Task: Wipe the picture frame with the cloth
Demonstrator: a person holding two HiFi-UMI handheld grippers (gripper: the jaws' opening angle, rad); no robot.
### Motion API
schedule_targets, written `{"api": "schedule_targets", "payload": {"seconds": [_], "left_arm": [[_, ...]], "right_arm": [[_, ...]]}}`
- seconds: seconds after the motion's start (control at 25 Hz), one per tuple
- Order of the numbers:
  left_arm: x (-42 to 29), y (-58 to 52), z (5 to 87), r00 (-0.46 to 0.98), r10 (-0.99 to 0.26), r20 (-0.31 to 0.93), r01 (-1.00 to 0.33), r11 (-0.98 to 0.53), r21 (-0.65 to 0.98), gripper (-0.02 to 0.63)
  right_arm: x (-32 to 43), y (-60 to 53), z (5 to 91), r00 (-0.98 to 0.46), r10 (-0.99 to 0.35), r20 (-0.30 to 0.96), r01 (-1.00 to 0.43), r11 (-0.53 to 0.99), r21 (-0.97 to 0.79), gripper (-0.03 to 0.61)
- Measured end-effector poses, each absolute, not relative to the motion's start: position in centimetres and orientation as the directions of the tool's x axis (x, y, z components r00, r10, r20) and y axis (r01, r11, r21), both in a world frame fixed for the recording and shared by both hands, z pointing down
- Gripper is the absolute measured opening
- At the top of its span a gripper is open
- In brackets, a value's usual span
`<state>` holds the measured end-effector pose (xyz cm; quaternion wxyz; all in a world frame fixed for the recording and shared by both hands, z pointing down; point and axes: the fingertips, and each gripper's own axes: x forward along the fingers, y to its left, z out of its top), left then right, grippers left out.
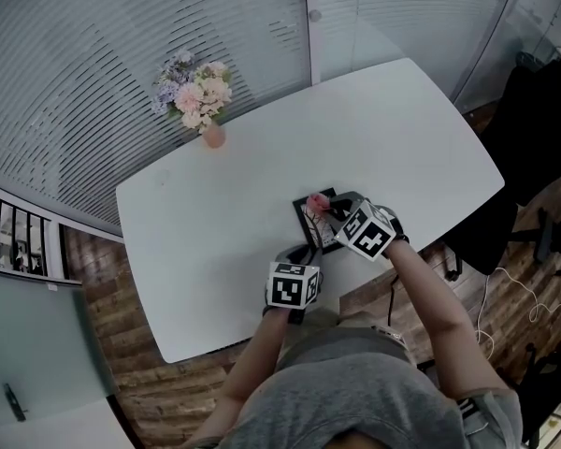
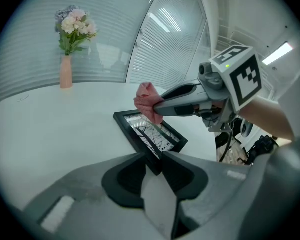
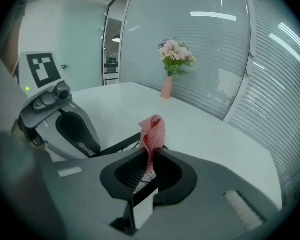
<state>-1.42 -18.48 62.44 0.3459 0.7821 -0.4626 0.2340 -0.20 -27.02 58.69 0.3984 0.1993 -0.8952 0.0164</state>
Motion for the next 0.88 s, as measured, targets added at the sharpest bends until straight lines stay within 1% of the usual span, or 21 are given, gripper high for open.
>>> {"api": "schedule_targets", "payload": {"seconds": [0.44, 0.88], "left_arm": [[-1.4, -18.5, 62.6, 0.466, -0.548, 0.695, -0.883, -0.337, 0.327, 0.103], [-1.5, -18.5, 62.6, 0.465, -0.548, 0.695, -0.884, -0.332, 0.330, 0.103]], "right_arm": [[0.7, -30.6, 60.0, -0.541, -0.410, 0.734, -0.427, 0.886, 0.180, 0.037], [0.5, -30.8, 61.2, -0.537, -0.394, 0.746, -0.416, 0.893, 0.172, 0.037]]}}
